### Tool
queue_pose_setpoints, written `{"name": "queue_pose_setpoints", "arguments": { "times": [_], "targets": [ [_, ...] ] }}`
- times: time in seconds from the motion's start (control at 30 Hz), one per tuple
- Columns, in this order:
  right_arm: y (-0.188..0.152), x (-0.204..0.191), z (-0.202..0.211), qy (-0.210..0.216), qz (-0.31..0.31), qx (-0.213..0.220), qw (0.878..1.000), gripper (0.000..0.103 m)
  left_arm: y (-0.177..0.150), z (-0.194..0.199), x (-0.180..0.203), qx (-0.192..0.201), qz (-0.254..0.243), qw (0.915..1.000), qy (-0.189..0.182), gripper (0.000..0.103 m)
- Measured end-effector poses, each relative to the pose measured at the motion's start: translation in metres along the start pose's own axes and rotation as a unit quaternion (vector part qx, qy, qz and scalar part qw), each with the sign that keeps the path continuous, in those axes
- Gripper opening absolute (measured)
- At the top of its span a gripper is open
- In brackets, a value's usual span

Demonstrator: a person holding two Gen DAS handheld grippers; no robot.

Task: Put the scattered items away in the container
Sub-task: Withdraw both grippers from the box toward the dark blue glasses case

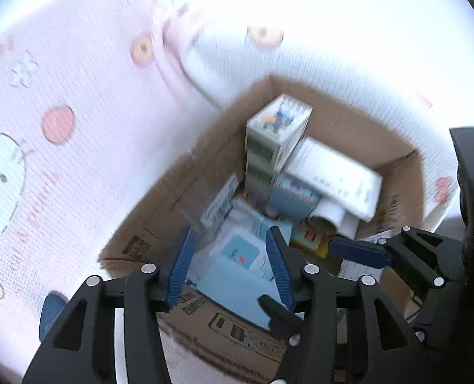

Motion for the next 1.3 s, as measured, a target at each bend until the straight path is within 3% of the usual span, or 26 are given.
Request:
{"name": "queue_pose_setpoints", "arguments": {
  "times": [0.03,0.07,0.1,0.2,0.27,0.37,0.47,0.63,0.8,0.87,0.97,1.03,1.3],
  "targets": [
    [-0.007,-0.009,0.005,-0.008,0.004,0.016,1.000,0.074,0.003,0.006,0.002,0.014,0.001,0.9999,0.004,0.053],
    [-0.021,0.035,0.021,-0.009,0.012,0.021,1.000,0.074,-0.005,0.011,0.004,0.027,0.003,0.9996,0.010,0.053],
    [-0.017,0.028,0.018,-0.013,0.022,0.024,0.999,0.074,-0.010,0.018,0.002,0.044,0.006,0.9989,0.018,0.053],
    [-0.048,0.020,0.020,-0.046,0.049,0.032,0.997,0.074,-0.027,0.020,0.000,0.075,0.004,0.9964,0.041,0.053],
    [-0.046,0.033,0.014,-0.062,0.073,0.031,0.995,0.074,-0.033,0.023,-0.003,0.080,0.007,0.9955,0.051,0.053],
    [-0.063,0.020,0.012,-0.059,0.093,0.037,0.993,0.074,-0.046,0.036,-0.017,0.075,0.030,0.9955,0.050,0.053],
    [-0.067,0.003,0.025,-0.083,0.119,0.048,0.988,0.074,-0.060,0.041,-0.028,0.073,0.056,0.9929,0.075,0.053],
    [-0.068,-0.029,0.036,-0.142,0.196,0.091,0.966,0.074,-0.081,0.064,-0.045,0.092,0.068,0.9862,0.119,0.053],
    [-0.079,-0.074,0.047,-0.156,0.263,0.129,0.943,0.077,-0.111,0.082,-0.082,0.095,0.105,0.9793,0.145,0.054],
    [-0.085,-0.096,0.047,-0.137,0.308,0.140,0.931,0.080,-0.124,0.086,-0.100,0.090,0.131,0.9778,0.136,0.054],
    [-0.095,-0.129,0.038,-0.125,0.361,0.143,0.913,0.080,-0.149,0.090,-0.132,0.081,0.182,0.9704,0.137,0.054],
    [-0.102,-0.150,0.027,-0.093,0.394,0.137,0.904,0.080,-0.171,0.091,-0.153,0.070,0.217,0.9637,0.139,0.054],
    [-0.108,-0.202,-0.034,0.022,0.447,0.106,0.888,0.080,-0.236,0.082,-0.207,0.066,0.318,0.9340,0.149,0.054]
  ]
}}
Point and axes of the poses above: each gripper's, at about its wrist camera, not at the fingertips, and z roughly against the way its jaws point, x to its right, y to its top, the point moved 4 cm from there along -z, roughly the way its jaws point, and after that the axes turned 1 degree about x, right-handed, at the moved point
